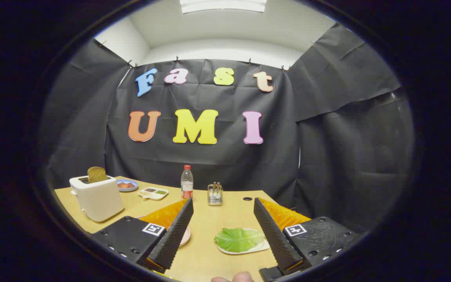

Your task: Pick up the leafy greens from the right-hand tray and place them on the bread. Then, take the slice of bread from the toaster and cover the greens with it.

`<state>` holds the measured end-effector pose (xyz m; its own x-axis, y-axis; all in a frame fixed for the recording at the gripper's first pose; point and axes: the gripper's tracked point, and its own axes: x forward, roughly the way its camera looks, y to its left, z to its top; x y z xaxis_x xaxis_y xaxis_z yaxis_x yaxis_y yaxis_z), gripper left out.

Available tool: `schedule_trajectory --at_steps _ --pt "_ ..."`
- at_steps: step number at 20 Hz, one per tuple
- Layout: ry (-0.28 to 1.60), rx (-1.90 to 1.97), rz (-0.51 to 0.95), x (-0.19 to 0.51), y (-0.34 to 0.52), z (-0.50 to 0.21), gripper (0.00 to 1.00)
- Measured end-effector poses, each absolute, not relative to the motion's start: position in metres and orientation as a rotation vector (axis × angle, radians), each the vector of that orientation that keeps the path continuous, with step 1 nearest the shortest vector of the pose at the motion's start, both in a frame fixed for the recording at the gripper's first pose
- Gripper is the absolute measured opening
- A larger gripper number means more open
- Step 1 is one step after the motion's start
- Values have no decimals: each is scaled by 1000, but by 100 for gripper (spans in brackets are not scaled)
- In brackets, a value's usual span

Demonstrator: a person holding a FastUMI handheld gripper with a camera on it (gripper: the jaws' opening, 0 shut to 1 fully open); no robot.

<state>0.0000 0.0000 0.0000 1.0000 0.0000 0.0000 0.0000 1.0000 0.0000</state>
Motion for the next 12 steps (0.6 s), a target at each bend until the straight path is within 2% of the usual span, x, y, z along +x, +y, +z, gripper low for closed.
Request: schedule_trajectory --at_steps 12 --pt "8 -3 4 -1 4 3 95"
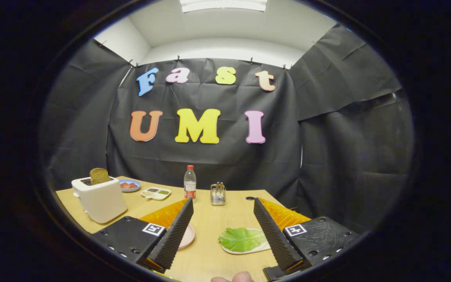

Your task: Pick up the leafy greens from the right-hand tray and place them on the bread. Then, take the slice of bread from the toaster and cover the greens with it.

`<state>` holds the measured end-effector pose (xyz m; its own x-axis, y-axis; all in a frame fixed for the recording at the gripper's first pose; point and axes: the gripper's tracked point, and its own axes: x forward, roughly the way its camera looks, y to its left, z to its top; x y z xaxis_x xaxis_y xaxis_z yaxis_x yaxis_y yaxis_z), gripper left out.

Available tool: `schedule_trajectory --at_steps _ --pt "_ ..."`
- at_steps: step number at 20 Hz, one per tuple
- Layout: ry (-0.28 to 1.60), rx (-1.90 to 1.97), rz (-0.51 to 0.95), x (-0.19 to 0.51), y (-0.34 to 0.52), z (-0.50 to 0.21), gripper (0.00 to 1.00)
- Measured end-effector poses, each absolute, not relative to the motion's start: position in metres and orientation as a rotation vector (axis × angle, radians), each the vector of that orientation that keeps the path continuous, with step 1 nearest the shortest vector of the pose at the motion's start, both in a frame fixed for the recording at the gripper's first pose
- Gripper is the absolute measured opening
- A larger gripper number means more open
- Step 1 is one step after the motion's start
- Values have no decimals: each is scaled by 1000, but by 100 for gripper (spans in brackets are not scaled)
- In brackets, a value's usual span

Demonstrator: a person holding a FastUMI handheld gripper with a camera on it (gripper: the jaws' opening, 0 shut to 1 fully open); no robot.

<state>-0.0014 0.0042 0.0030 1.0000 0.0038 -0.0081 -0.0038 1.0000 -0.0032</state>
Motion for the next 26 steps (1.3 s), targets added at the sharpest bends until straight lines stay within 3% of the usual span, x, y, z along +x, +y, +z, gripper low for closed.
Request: schedule_trajectory --at_steps 14,21,26 --pt "18 -30 -23 6 -12 -5 95" --pt "104 -25 -49 20 -49 -34 95" --pt "277 89 -41 45 -75 -79 95"
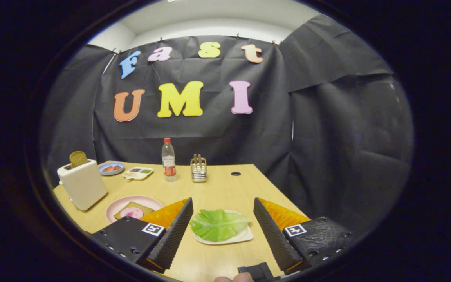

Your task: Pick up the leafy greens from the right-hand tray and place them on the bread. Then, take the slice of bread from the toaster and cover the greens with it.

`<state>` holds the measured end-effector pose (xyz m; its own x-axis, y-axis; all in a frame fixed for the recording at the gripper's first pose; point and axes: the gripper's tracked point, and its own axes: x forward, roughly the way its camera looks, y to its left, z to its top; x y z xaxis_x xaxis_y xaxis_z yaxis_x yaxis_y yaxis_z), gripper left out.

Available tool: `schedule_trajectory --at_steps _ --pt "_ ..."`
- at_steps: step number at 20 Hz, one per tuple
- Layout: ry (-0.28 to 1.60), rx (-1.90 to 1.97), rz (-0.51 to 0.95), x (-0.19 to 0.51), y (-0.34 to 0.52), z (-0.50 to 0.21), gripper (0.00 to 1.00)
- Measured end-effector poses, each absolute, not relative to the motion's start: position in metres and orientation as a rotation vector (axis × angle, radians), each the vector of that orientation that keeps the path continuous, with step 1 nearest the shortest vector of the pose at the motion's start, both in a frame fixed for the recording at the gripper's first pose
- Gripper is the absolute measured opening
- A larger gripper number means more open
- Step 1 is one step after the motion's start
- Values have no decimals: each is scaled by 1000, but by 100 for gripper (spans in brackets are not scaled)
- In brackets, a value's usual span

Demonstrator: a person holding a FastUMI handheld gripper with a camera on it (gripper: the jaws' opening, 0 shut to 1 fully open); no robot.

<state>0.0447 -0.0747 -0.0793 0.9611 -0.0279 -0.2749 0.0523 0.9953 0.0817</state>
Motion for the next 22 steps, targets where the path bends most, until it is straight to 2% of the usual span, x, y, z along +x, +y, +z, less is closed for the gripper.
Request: schedule_trajectory --at_steps 8,20,21,22 --pt "536 312 -95 103 -101 -152 96" --pt "716 570 -188 144 -115 -212 96" --pt "724 582 -195 145 -117 -214 92" --pt "727 592 -195 148 -117 -219 79"
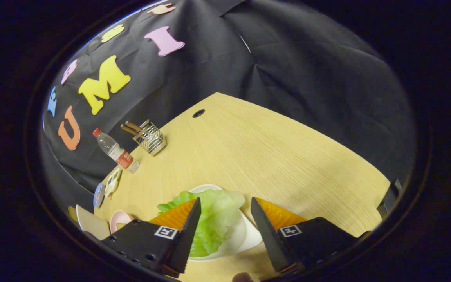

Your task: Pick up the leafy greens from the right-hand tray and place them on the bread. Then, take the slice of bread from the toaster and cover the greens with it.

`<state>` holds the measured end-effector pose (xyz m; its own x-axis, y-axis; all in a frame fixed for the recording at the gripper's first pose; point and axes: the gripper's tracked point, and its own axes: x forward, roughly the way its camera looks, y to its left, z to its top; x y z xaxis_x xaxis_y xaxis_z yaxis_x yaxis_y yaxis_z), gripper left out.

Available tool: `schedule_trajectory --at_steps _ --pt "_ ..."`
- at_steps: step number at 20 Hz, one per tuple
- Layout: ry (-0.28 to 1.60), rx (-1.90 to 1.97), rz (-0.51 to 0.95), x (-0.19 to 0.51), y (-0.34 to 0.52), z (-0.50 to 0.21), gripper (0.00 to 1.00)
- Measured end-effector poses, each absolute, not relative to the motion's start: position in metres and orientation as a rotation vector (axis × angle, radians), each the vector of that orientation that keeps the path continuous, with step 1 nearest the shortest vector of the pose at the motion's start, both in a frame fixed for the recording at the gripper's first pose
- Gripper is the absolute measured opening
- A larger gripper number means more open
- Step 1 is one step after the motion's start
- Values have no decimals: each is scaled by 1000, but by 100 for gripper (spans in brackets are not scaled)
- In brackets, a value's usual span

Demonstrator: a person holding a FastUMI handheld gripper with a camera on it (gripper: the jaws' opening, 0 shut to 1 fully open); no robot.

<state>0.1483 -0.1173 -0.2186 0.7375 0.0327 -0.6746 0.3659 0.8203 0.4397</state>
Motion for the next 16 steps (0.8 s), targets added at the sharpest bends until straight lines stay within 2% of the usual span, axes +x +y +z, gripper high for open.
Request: schedule_trajectory --at_steps 1,2,7,8,10,16 --pt "725 594 -200 150 -120 -217 75" --pt "724 593 -203 151 -121 -219 63" --pt "712 547 -213 152 -130 -217 19" --pt "701 530 -205 155 -129 -217 19" --pt "682 521 -203 160 -130 -211 0" --pt "558 526 -131 155 -115 -164 0"
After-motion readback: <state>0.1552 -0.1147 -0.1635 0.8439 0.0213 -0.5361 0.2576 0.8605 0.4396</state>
